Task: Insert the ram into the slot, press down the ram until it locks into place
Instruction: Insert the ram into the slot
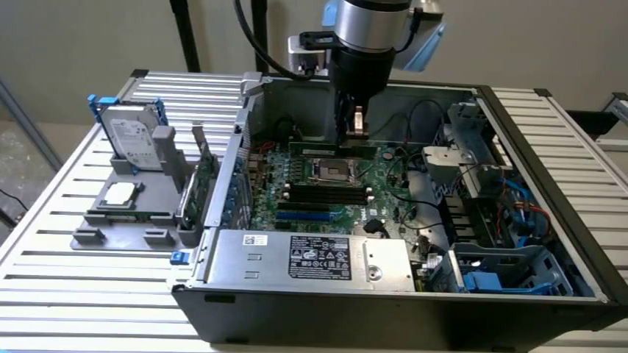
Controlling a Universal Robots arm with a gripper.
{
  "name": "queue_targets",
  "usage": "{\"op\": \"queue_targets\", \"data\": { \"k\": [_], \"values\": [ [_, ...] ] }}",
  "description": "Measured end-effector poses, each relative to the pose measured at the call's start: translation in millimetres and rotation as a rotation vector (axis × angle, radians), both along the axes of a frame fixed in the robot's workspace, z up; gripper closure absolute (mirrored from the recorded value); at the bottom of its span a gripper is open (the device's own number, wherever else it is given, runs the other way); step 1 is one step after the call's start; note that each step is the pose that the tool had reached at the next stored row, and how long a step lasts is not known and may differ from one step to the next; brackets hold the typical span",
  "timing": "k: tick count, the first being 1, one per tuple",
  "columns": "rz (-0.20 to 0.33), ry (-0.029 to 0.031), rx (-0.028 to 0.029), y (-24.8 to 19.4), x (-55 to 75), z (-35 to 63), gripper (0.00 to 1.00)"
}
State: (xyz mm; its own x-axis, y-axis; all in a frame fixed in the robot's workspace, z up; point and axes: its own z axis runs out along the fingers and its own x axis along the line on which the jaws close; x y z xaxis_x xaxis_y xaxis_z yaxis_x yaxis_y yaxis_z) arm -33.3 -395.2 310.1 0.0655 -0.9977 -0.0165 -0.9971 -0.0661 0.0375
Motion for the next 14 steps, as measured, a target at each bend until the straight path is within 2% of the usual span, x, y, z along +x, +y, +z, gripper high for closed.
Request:
{"op": "queue_targets", "data": {
  "k": [14],
  "values": [
    [0.000,0.0000,0.0001,1.5,0.0,-25.6,0.86]
  ]
}}
